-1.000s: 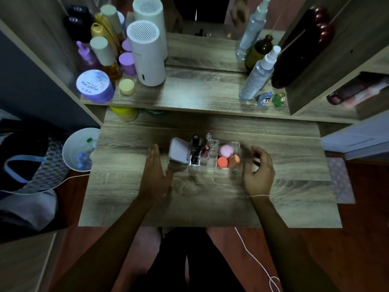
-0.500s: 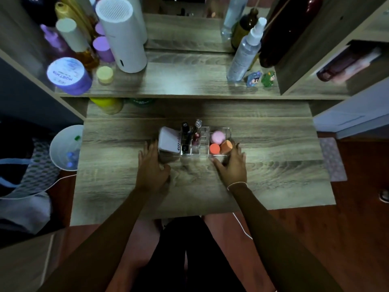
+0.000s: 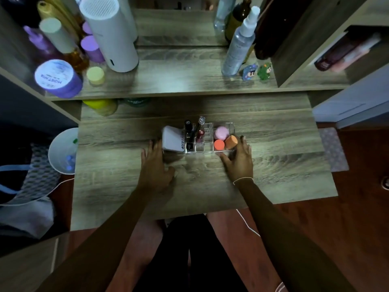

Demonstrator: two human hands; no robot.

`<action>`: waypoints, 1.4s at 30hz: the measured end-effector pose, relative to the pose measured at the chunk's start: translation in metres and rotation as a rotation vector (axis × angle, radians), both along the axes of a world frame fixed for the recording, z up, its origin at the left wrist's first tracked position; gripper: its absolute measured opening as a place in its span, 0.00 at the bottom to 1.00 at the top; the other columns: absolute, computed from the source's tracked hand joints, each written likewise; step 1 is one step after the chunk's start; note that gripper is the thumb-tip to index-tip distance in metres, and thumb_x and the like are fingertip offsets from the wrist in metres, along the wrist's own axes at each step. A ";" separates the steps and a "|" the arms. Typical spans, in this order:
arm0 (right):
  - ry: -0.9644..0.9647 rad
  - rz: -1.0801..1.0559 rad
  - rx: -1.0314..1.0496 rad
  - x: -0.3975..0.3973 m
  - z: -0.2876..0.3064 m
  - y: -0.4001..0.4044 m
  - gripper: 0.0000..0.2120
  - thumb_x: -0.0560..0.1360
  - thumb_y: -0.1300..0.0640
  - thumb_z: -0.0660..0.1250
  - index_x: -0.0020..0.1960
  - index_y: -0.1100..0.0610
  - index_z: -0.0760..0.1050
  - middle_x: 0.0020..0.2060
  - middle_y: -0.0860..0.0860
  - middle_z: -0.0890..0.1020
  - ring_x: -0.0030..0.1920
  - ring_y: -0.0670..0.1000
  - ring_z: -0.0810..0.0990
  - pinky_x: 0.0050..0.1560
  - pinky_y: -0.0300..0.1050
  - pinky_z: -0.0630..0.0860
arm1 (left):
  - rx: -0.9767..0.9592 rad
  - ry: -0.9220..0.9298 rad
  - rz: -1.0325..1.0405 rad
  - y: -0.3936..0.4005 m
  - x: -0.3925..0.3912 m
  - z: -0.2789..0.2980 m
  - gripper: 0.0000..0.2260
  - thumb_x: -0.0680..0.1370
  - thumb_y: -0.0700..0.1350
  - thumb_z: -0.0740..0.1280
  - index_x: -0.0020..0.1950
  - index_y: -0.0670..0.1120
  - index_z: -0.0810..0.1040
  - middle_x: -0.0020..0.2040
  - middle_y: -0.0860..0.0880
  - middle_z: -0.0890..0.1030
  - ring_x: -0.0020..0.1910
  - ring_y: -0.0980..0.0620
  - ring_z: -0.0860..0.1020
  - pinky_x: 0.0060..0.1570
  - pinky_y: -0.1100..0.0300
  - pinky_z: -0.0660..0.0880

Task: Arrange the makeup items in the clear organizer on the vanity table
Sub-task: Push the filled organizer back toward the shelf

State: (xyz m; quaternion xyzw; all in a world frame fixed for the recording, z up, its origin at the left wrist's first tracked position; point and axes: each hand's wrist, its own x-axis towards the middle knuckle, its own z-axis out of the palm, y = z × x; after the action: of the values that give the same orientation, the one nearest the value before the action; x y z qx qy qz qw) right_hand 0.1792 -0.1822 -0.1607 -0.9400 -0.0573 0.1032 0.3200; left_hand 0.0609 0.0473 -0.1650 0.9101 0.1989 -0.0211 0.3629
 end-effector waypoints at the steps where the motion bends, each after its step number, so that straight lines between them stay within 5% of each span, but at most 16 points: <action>1: -0.002 -0.002 -0.003 0.002 0.001 -0.003 0.37 0.70 0.46 0.72 0.73 0.55 0.61 0.75 0.62 0.61 0.75 0.63 0.57 0.73 0.62 0.56 | 0.001 0.000 -0.008 -0.003 0.001 0.000 0.41 0.68 0.42 0.70 0.75 0.46 0.51 0.76 0.41 0.60 0.76 0.41 0.50 0.74 0.40 0.42; 15: -0.049 -0.038 0.004 0.028 0.008 -0.052 0.32 0.72 0.50 0.72 0.71 0.60 0.66 0.61 0.61 0.79 0.63 0.60 0.74 0.64 0.61 0.70 | -0.036 0.000 -0.104 -0.048 0.033 0.010 0.37 0.68 0.41 0.69 0.74 0.45 0.56 0.72 0.42 0.66 0.72 0.41 0.61 0.71 0.36 0.54; 27: -0.111 -0.086 0.039 0.056 0.012 -0.094 0.30 0.69 0.56 0.74 0.68 0.57 0.68 0.57 0.60 0.80 0.57 0.62 0.77 0.58 0.56 0.74 | -0.010 0.000 -0.139 -0.090 0.068 0.006 0.34 0.68 0.44 0.69 0.71 0.44 0.60 0.67 0.42 0.70 0.67 0.42 0.66 0.73 0.39 0.54; 32: -0.122 -0.099 0.046 0.068 0.011 -0.112 0.29 0.70 0.56 0.73 0.68 0.58 0.68 0.58 0.61 0.80 0.58 0.62 0.77 0.62 0.62 0.72 | -0.005 0.041 -0.143 -0.108 0.082 0.008 0.34 0.70 0.46 0.68 0.73 0.43 0.59 0.71 0.41 0.67 0.71 0.42 0.62 0.74 0.42 0.48; 42: -0.092 -0.105 0.059 0.091 0.014 -0.147 0.28 0.72 0.54 0.72 0.70 0.57 0.67 0.56 0.58 0.82 0.55 0.58 0.80 0.57 0.50 0.74 | -0.003 0.052 -0.155 -0.145 0.108 0.019 0.33 0.69 0.45 0.69 0.71 0.42 0.60 0.69 0.41 0.67 0.70 0.40 0.62 0.73 0.42 0.54</action>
State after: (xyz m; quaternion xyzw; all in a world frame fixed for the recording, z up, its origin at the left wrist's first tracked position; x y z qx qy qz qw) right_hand 0.2699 -0.3288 -0.1471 -0.9356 -0.0257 0.0411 0.3496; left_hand 0.1684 -0.0973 -0.1457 0.9214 0.1371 -0.0730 0.3561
